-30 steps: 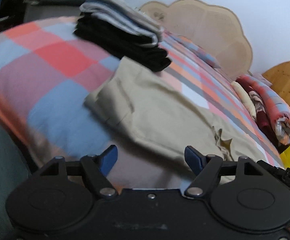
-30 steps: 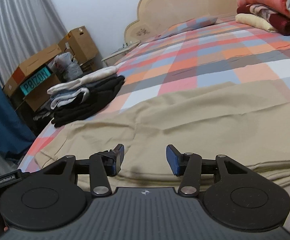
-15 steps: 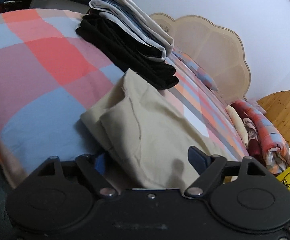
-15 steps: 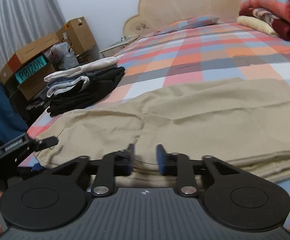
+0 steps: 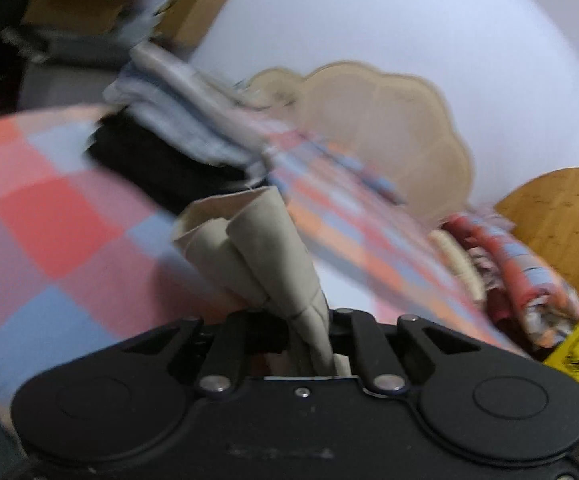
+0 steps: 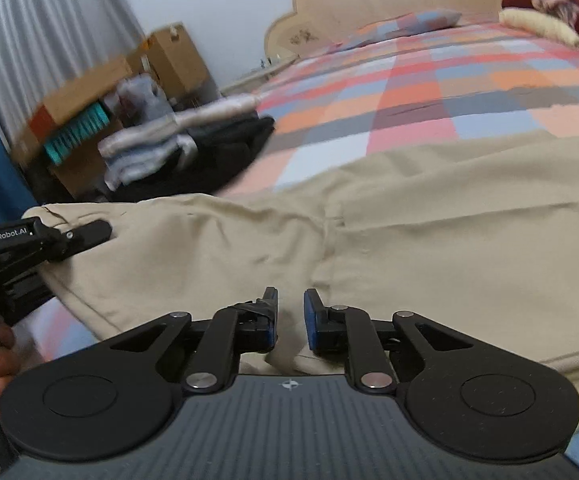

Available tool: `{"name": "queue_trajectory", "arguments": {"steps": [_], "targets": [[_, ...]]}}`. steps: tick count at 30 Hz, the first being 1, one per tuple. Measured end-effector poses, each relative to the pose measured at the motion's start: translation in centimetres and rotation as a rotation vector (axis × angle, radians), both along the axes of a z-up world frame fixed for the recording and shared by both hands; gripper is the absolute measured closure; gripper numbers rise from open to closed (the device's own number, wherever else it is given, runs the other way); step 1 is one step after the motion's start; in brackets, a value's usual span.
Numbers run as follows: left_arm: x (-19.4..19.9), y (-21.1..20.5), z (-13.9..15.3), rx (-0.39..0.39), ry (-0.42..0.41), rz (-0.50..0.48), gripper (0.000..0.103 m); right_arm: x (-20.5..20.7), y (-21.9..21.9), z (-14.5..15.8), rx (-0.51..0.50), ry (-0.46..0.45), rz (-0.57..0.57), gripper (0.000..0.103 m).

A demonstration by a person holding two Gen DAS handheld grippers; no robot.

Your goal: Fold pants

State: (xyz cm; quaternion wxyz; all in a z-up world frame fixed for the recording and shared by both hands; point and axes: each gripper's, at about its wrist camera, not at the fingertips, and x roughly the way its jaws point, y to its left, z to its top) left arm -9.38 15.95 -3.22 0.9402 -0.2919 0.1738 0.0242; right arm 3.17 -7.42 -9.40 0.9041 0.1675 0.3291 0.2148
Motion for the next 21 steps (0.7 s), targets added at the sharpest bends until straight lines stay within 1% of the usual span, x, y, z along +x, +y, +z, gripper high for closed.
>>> {"name": "queue_trajectory", "arguments": {"steps": [3,6,11,14,17,20,21], "targets": [[0.2,-2.5,2.7,0.041,-0.076,-0.06,0.092,-0.9,-1.6,1.1,0.01,-0.042,-0.043,0.077],[0.9,-5.5,4.9,0.074,-0.137,-0.137,0.092,-1.7,-3.7,1.7,0.048,-0.059,-0.09,0.073],[2.2,-10.6,6.7,0.122,-0.173,-0.25,0.092,-2.7,-7.6,1.9,0.111,-0.068,-0.195,0.069],[3.2,-13.7,6.9,0.146,-0.172,-0.31,0.092,-3.5,-10.2,1.8,0.129,-0.073,-0.268,0.068],[4.4,-17.6,6.2,0.162,-0.148,-0.388,0.092,-4.6,-12.8,1.6,0.144,-0.077,-0.341,0.067],[5.6,-21.7,4.2,0.21,-0.11,-0.473,0.091,-5.9,-15.2,1.1,0.145,-0.072,-0.412,0.066],[6.1,-23.2,3.2,0.231,-0.074,-0.524,0.089,-6.0,-15.7,1.0,0.143,-0.064,-0.434,0.065]]}}
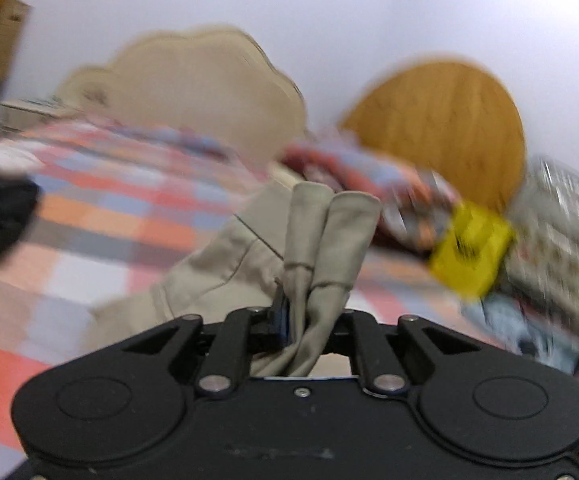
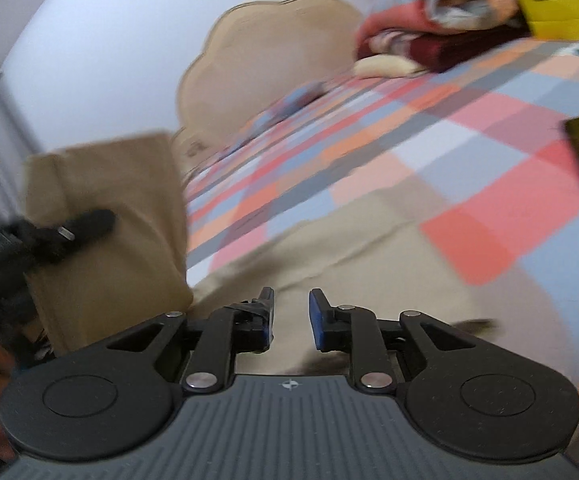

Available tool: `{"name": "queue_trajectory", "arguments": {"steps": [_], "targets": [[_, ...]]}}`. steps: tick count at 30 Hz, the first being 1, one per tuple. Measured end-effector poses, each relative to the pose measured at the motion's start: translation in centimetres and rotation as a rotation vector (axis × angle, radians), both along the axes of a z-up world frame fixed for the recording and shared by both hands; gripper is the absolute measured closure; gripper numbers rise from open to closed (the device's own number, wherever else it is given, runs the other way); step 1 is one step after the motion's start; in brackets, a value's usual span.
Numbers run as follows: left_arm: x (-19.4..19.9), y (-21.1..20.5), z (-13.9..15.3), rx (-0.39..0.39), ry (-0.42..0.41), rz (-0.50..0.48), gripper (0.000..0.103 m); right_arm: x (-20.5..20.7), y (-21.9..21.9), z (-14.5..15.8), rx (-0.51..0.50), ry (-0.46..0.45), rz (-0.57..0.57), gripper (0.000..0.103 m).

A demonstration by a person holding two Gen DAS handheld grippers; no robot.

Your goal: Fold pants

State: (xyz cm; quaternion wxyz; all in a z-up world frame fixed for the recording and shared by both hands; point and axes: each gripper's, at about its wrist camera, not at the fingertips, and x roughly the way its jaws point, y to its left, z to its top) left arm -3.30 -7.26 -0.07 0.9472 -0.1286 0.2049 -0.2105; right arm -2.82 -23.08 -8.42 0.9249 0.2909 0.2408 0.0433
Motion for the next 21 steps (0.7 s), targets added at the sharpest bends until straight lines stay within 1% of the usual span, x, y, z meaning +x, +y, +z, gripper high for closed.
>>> {"name": "queue_trajectory", "arguments": {"steps": [1,2,3,4,5,6,7,8,9,10,11,12,14,15,16,18,20,21], "targets": [[0.4,-1.4,-1.1,0.033,0.052,-0.064,0.077,-0.4,-0.7,-0.2,0.002,0.011,-0.024,0.063],[0.8,-2.3,-2.2,0.044,0.108,-0.125,0.062,-0.8,-1.3,-0.4,0.002,0.018,-0.045,0.061],[1.0,-2.6,-3.1,0.037,0.148,-0.153,0.057,-1.1,-1.8,-0.5,0.001,0.023,-0.064,0.058],[0.5,-2.5,-3.4,0.016,0.163,-0.161,0.045,-1.5,-2.4,-0.6,0.002,0.025,-0.084,0.057],[-0.2,-2.2,-3.2,-0.003,0.149,-0.162,0.034,-1.8,-3.0,-0.7,0.003,0.026,-0.101,0.054],[-0.9,-1.6,-2.8,-0.011,0.118,-0.159,0.032,-2.1,-3.5,-0.7,0.006,0.024,-0.116,0.047],[-1.6,-0.9,-2.2,-0.006,0.08,-0.147,0.031,-2.3,-3.9,-0.6,0.022,0.011,-0.124,0.04],[-2.1,0.0,-1.7,0.002,0.051,-0.132,0.031,-2.5,-4.4,-0.5,0.051,-0.008,-0.124,0.022],[-2.5,0.6,-1.3,0.009,0.029,-0.115,0.032,-2.6,-4.7,-0.4,0.094,-0.033,-0.117,0.008],[-2.6,1.3,-1.0,0.015,0.019,-0.094,0.034,-2.5,-4.8,-0.3,0.133,-0.058,-0.102,0.003],[-2.7,1.6,-1.0,0.023,0.02,-0.076,0.036,-2.2,-4.7,-0.2,0.159,-0.078,-0.084,0.0],[-2.5,2.1,-1.2,0.032,0.029,-0.06,0.038,-2.0,-4.5,0.0,0.171,-0.087,-0.069,0.0],[-1.4,3.0,-1.8,0.045,0.08,-0.034,0.054,-1.0,-3.6,0.0,0.159,-0.073,-0.042,0.0],[-1.1,3.4,-2.2,0.038,0.109,-0.029,0.056,-0.4,-3.1,0.0,0.142,-0.061,-0.028,0.0],[-0.7,3.9,-2.8,0.028,0.135,-0.025,0.059,0.3,-2.7,-0.2,0.12,-0.045,-0.015,0.0],[-0.2,4.3,-3.8,0.039,0.161,-0.005,0.059,1.3,-2.2,-0.7,0.088,-0.001,-0.008,0.0],[0.6,4.7,-4.5,0.053,0.185,0.0,0.059,2.5,-1.5,-1.6,0.074,0.046,0.007,0.0],[0.8,4.7,-4.9,0.052,0.197,-0.008,0.059,2.8,-1.2,-1.8,0.07,0.054,0.007,0.0]]}}
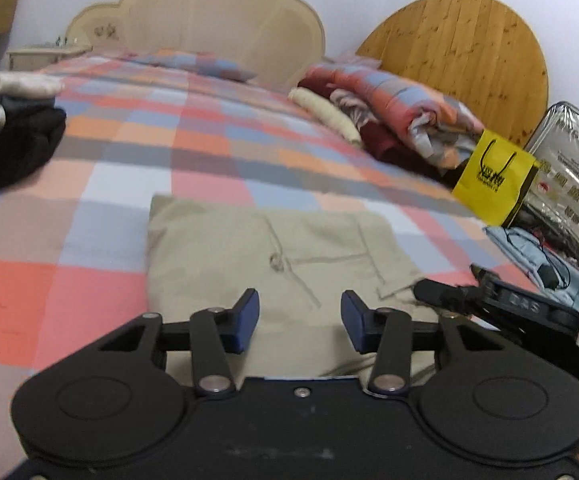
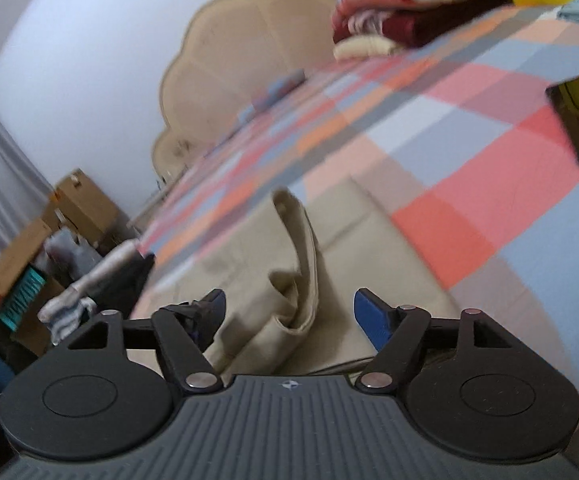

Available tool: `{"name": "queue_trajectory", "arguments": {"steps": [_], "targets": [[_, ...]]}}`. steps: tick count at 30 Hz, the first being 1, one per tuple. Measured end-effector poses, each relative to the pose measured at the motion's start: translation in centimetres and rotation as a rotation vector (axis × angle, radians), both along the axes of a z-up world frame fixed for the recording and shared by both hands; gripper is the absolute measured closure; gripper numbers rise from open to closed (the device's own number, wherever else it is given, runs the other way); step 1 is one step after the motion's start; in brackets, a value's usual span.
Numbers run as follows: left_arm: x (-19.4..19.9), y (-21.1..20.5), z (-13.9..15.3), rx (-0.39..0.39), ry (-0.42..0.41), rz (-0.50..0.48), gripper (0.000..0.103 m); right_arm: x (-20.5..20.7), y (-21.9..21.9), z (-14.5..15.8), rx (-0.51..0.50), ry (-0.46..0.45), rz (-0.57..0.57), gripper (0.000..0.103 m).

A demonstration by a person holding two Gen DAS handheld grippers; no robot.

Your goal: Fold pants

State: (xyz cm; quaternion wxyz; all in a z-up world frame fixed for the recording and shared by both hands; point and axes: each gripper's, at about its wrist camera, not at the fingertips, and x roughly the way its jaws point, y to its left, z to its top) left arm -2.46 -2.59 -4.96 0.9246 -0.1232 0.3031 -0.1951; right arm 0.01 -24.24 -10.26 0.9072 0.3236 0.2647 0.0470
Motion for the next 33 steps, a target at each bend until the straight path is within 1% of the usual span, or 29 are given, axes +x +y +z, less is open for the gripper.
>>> {"name": "queue_trajectory", "arguments": {"steps": [1,2,3,6,7,9,10,12,13,14,15,16,17,18,19,20,21,23,25,27,33], "targets": [[-0.6,1.0,0.2,-0.002,0.012,-0.003,0.059,0.4,0.4,-0.1,-0.007,0.004,0.01,0.002],[-0.6,1.3,0.1,0.0,0.017,-0.006,0.06,0.7,0.8,0.1,-0.004,0.012,0.051,0.052],[-0.4,1.0,-0.1,0.004,0.018,-0.014,0.06,0.7,1.0,0.3,0.017,0.01,0.083,0.077],[-0.8,0.8,0.1,-0.001,0.001,-0.044,0.06,-0.5,0.7,1.9,0.046,-0.094,0.077,0.085],[-1.1,0.6,0.0,0.006,-0.012,-0.058,0.06,-0.8,0.3,2.2,0.06,-0.11,0.068,0.086],[-1.1,-0.1,-0.3,0.034,-0.019,-0.079,0.06,-1.1,-0.6,2.1,0.034,-0.088,0.019,0.086],[-1.3,0.0,-0.8,0.042,-0.008,-0.086,0.06,-1.1,-1.0,1.6,0.019,-0.055,-0.002,0.086],[-1.1,-0.3,-2.1,0.06,0.02,-0.093,0.059,-0.7,-1.7,-0.4,0.03,0.025,-0.018,0.084],[-1.2,-0.5,-2.6,0.083,0.014,-0.094,0.059,-0.7,-1.7,-1.2,0.034,0.036,-0.016,0.084],[-1.3,-0.6,-2.8,0.099,0.002,-0.095,0.059,-1.0,-1.5,-1.4,0.028,0.017,-0.018,0.083],[-1.5,-0.5,-2.6,0.105,-0.001,-0.097,0.059,-1.3,-1.3,-1.0,0.015,0.004,-0.017,0.071],[-1.5,-0.3,-2.2,0.094,0.006,-0.098,0.057,-1.4,-1.2,-0.6,0.003,-0.007,-0.011,0.067],[-1.5,0.2,-1.6,0.071,0.015,-0.093,0.051,-1.7,-1.3,0.0,-0.011,-0.026,-0.007,0.056],[-1.5,0.9,-1.0,0.042,0.014,-0.079,0.047,-1.9,-1.6,0.5,-0.017,-0.05,-0.009,0.045],[-1.6,1.8,-0.3,0.013,-0.003,-0.055,0.043,-2.0,-2.0,1.0,-0.021,-0.072,-0.016,0.037],[-1.7,2.7,0.3,-0.004,-0.022,-0.028,0.042,-2.4,-2.6,1.4,-0.025,-0.097,-0.029,0.018],[-1.5,3.5,0.7,-0.012,-0.031,-0.005,0.042,-2.8,-3.2,1.8,-0.028,-0.115,-0.047,0.002],[-0.8,5.2,0.9,-0.033,-0.021,0.036,0.042,-3.0,-4.0,2.1,-0.027,-0.126,-0.066,0.0],[0.0,6.8,0.5,-0.048,0.011,0.073,0.044,-2.4,-4.4,1.9,-0.015,-0.104,-0.067,0.0],[0.6,8.1,-0.1,-0.08,0.041,0.084,0.044,-2.0,-5.0,1.5,0.0,-0.083,-0.036,0.0],[2.0,10.7,-1.7,-0.168,0.113,0.033,0.044,-0.4,-5.3,1.5,-0.097,0.02,0.033,0.0]]}}
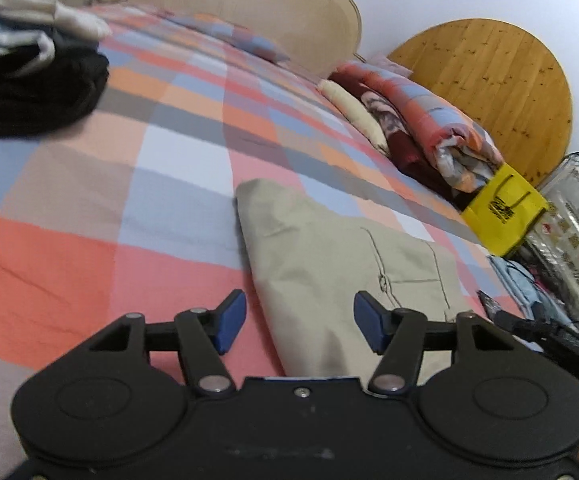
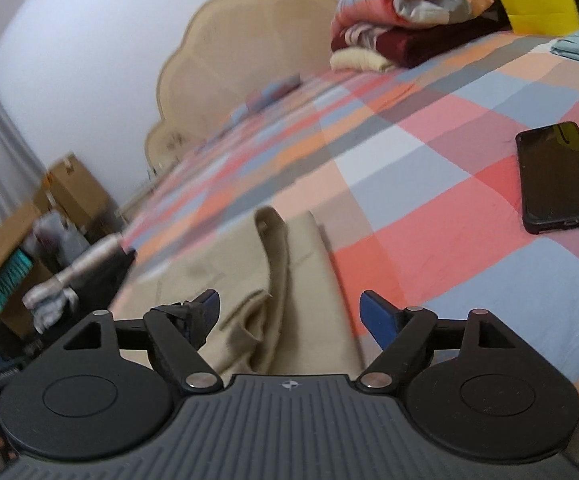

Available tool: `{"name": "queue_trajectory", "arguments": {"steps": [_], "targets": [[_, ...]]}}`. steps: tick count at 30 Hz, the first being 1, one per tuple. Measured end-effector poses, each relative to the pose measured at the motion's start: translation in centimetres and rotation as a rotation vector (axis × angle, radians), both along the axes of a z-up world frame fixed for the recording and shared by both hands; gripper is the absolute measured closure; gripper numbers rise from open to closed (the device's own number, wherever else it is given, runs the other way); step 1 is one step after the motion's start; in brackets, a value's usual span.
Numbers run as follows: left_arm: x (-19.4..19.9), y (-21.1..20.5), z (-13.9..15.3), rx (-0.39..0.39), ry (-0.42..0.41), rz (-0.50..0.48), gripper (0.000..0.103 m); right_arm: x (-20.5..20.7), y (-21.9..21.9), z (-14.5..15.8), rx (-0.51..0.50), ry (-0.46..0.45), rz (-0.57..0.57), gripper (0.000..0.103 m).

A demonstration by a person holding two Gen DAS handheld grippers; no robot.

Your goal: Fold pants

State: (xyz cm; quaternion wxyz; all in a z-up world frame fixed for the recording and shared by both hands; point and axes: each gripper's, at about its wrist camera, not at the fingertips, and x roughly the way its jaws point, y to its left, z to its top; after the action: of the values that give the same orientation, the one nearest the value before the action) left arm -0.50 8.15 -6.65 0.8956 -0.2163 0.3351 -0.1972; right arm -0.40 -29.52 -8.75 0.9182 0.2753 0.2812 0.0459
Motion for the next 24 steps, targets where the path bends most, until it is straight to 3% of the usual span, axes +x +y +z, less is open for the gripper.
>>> {"name": "queue_trajectory", "arguments": {"steps": [3,8,12,18,23,24], "targets": [[0.4,1.0,-0.8,-0.028,0.018,-0.015,0.044,0.7,0.3,-0.1,-0.064,0.066,0.003,0.0],[-0.1,2.1,-1.4,-0.044,0.012,-0.05,0.044,1.6,-0.4,-1.6,0.059,0.151,0.005,0.0],[0.0,3.0,-1.3,-0.075,0.012,-0.069,0.044,2.1,0.3,-1.5,0.031,0.18,0.023,0.0],[0.9,2.7,-1.3,-0.113,0.052,-0.116,0.043,2.9,1.7,-1.3,-0.015,0.199,0.059,0.0],[2.4,1.3,-1.7,-0.106,0.099,-0.119,0.043,3.8,2.2,-1.4,0.045,0.152,0.136,0.0],[2.7,0.9,-1.8,-0.097,0.108,-0.124,0.043,3.9,2.0,-1.5,0.073,0.132,0.155,0.005]]}}
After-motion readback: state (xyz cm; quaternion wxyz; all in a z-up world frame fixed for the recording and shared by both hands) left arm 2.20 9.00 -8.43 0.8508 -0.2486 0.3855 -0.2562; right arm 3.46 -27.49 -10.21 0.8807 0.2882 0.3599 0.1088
